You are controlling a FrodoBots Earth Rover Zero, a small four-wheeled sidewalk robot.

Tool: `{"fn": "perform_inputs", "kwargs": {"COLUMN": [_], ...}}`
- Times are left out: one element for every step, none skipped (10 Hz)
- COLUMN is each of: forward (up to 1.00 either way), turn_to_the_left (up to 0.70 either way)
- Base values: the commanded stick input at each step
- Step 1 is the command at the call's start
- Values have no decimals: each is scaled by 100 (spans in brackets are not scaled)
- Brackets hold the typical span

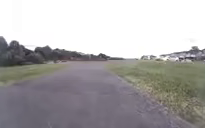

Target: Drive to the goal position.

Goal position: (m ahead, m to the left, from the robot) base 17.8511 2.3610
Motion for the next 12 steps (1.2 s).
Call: {"fn": "perform_inputs", "kwargs": {"forward": [70, 70, 70, 70, 70, 70, 70, 70, 70, 70, 70, 70], "turn_to_the_left": [2, 2, 2, 2, 2, 2, 3, 8, 17, 31, 35, 35]}}
